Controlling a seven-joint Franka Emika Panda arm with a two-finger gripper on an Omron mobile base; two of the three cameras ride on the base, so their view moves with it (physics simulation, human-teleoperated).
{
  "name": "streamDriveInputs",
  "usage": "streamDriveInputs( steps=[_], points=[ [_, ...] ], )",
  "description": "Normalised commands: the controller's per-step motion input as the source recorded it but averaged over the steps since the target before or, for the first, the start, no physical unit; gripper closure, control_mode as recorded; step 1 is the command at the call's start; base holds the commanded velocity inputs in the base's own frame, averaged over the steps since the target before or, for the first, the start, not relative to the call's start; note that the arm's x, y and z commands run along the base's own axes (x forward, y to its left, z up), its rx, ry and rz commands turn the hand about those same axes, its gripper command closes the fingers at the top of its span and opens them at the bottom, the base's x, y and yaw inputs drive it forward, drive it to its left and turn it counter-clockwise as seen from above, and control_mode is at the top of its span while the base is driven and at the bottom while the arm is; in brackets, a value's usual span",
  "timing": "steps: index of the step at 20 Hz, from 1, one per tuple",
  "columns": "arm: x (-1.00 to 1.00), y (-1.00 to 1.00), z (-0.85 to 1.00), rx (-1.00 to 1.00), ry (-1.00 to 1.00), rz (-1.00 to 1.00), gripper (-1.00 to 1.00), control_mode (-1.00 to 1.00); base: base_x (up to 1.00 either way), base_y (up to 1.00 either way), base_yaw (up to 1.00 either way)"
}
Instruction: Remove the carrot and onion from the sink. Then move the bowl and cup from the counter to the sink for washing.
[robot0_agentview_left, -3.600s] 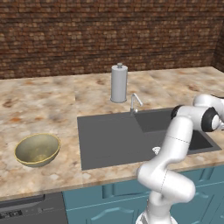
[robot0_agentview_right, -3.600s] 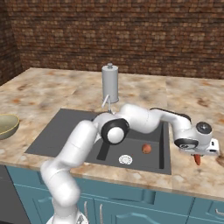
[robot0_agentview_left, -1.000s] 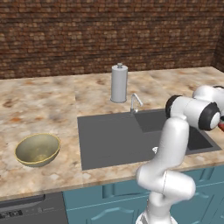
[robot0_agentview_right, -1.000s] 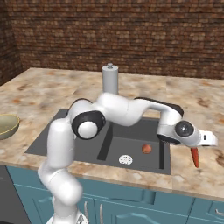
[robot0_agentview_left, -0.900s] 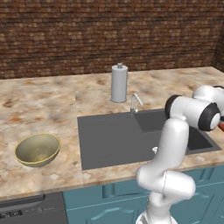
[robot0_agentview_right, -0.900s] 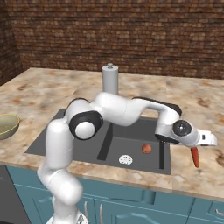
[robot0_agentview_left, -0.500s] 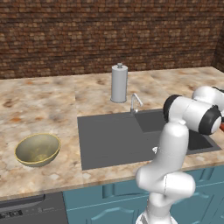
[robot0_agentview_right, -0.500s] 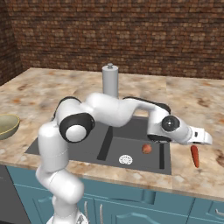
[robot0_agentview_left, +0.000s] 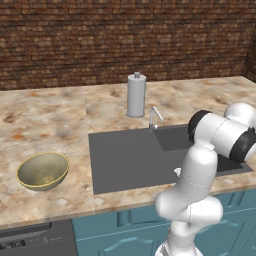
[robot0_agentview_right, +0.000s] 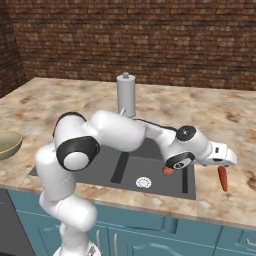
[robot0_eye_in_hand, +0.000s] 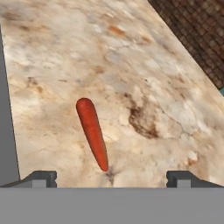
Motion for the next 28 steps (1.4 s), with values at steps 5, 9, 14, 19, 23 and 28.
streamDriveInputs(
  steps=[5,9,14,19,23,28],
  points=[
    [0.05,0.18,0.49,0.16,0.06,-0.02,-1.00,-1.00,0.00,0.00,0.00],
    [0.00,0.27,0.30,0.19,0.03,-0.04,-1.00,-1.00,0.00,0.00,0.00],
    [0.00,0.30,0.14,0.24,0.00,-0.01,-1.00,-1.00,0.00,0.00,0.00],
    [0.01,0.32,0.02,0.29,0.00,0.00,-1.00,-1.00,0.00,0.00,0.00],
    [0.07,0.30,0.00,0.27,0.00,0.00,-1.00,-1.00,0.00,0.00,0.00],
    [0.13,0.37,0.00,0.19,0.00,0.00,-1.00,-1.00,0.00,0.00,0.00]
  ],
)
